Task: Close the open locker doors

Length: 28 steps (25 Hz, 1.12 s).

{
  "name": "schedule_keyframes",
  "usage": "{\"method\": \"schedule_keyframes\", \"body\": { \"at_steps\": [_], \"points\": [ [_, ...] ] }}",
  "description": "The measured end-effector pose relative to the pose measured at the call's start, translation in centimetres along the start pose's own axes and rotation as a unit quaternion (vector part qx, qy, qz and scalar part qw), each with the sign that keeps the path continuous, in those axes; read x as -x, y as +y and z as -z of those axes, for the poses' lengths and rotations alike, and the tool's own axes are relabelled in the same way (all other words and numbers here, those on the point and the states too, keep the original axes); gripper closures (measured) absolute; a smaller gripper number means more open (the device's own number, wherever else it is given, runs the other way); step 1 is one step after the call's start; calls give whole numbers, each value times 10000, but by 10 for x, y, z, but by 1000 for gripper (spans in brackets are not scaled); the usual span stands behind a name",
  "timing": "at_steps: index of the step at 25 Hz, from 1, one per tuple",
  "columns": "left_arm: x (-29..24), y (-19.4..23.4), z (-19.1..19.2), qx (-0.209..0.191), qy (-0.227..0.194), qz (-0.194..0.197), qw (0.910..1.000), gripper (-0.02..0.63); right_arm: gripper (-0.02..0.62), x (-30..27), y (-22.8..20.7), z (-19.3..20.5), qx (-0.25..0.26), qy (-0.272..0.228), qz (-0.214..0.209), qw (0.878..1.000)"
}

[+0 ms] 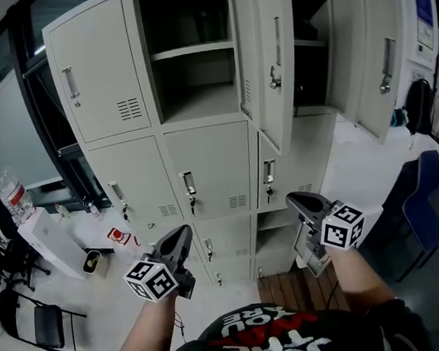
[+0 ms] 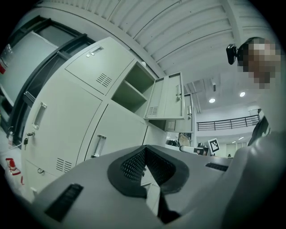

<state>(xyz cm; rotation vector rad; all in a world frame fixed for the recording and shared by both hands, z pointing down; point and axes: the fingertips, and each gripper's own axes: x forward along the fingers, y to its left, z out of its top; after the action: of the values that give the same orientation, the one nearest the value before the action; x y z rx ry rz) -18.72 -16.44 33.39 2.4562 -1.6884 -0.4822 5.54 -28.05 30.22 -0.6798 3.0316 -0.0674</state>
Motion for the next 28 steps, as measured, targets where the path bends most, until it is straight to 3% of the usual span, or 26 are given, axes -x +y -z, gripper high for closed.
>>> {"method": "schedule_keyframes", "body": {
  "at_steps": [6,11,17,24,28],
  "points": [
    [-21,-2,-22,-83,-70,254,9996,603,558,-3,-2,-31,153,-142,79,9998],
    [-36,-15,-67,-230,-157,344,9990,603,558,1,7,-97,504,-390,76,9979],
    [-55,-39,-127,-508,-355,747,9953,603,557,3,20,-183,886,-711,69,9935],
    [-67,-69,-191,-762,-545,1130,9892,603,551,10,32,-273,1003,-1199,-281,9873],
    [-71,-81,-214,-794,-634,1253,9869,603,463,6,33,-313,869,-1353,-734,9842]
  ]
}}
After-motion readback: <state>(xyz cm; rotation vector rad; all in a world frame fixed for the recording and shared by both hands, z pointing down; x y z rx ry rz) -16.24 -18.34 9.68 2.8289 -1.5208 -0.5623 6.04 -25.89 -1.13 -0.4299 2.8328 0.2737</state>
